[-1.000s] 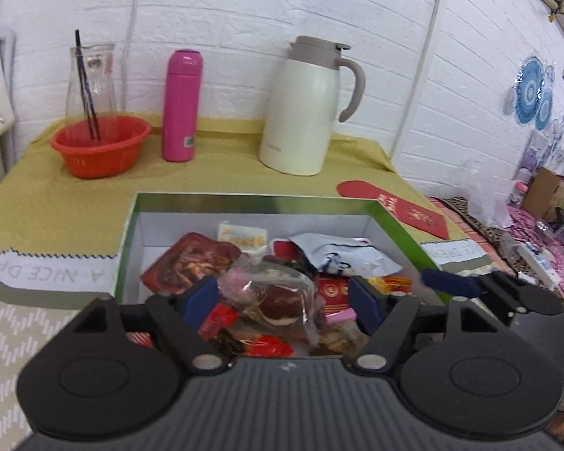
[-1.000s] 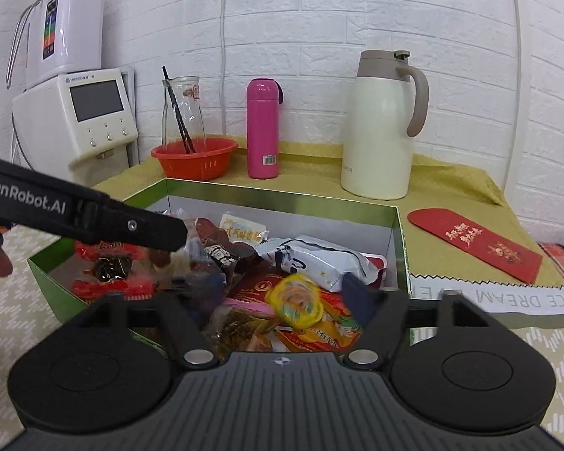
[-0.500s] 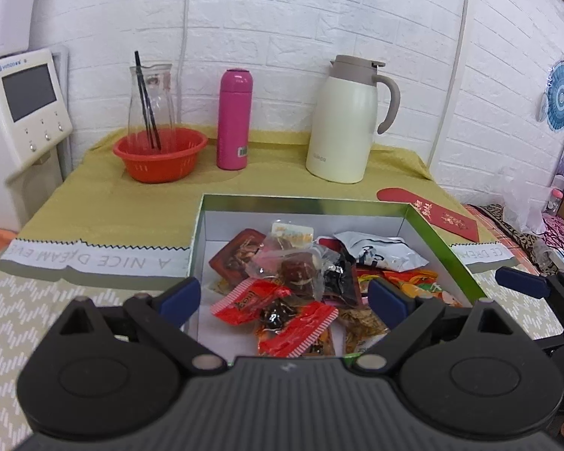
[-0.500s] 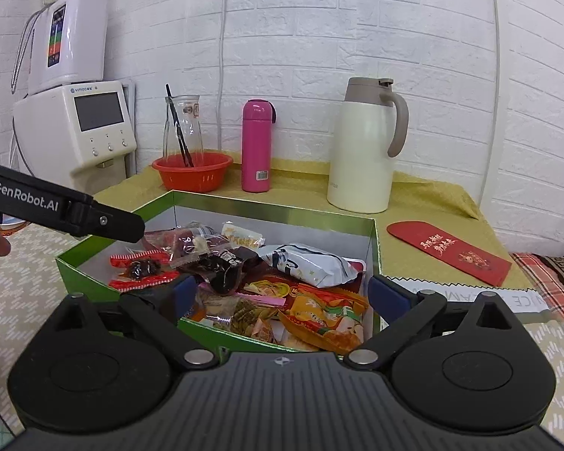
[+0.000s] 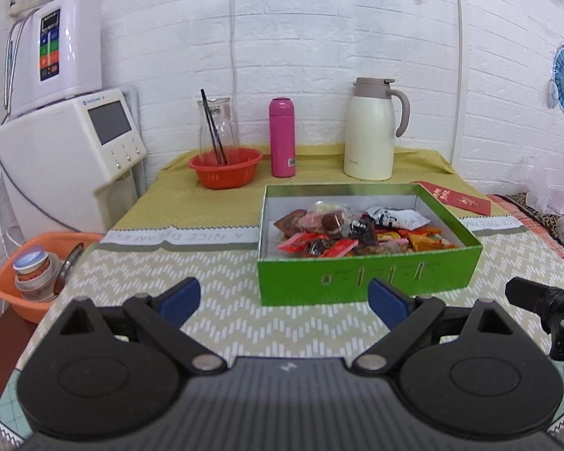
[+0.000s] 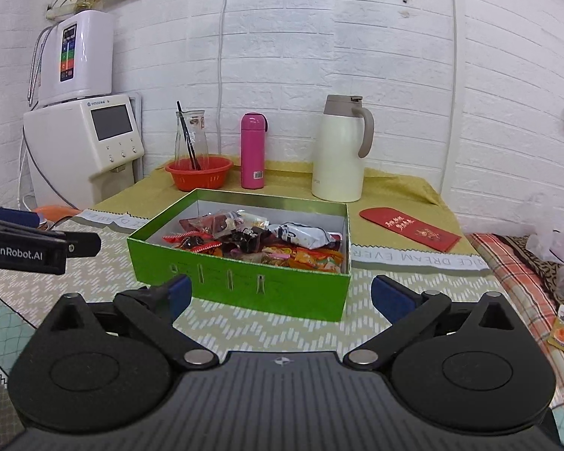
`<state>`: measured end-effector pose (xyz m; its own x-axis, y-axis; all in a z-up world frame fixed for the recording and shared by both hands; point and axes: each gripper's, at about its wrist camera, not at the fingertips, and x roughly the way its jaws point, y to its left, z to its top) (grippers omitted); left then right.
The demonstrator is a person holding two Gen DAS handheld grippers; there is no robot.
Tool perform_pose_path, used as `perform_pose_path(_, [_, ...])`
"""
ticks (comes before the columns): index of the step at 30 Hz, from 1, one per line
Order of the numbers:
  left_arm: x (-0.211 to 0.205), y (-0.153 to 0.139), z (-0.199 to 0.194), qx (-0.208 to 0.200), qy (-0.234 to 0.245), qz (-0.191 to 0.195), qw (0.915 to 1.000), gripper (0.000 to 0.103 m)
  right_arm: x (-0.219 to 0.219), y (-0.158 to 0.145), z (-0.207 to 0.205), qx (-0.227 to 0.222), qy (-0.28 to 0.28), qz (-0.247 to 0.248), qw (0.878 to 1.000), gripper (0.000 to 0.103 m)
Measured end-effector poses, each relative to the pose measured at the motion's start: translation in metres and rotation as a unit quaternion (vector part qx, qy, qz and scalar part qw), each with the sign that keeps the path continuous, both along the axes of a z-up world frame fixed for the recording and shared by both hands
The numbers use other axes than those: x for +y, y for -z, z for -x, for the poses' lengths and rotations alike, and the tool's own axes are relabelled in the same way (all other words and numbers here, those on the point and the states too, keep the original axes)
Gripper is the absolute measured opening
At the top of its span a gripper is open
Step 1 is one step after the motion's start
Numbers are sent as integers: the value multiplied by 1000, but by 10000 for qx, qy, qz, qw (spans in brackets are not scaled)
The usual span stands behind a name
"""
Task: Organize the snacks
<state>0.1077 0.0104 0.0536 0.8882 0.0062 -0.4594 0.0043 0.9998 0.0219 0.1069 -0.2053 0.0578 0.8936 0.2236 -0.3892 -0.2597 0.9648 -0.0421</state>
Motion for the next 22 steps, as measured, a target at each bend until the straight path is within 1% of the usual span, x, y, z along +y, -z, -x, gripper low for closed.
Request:
perform_pose_path(3, [-2, 11, 17, 148, -57, 60, 9999, 93, -2, 9, 14, 133, 78, -74, 9999, 103])
perform_pose_path(6, [-5, 22, 29, 214, -187, 20, 9996, 93, -4, 19, 24, 226, 163, -204, 9994, 103])
perform_pose_path(13, [-5, 38, 33, 430, -337, -23, 9985, 93, -3, 32, 30, 314, 383, -45, 9988, 103])
perform_pose_path(18, [-4, 38, 36, 298, -242, 45, 9993, 93, -3, 34, 32, 366, 424, -85, 9984, 103])
perform_pose_path(22, [-5, 33, 37, 250, -181, 36, 9995, 93, -3, 33, 34, 318, 441, -123, 9984, 103])
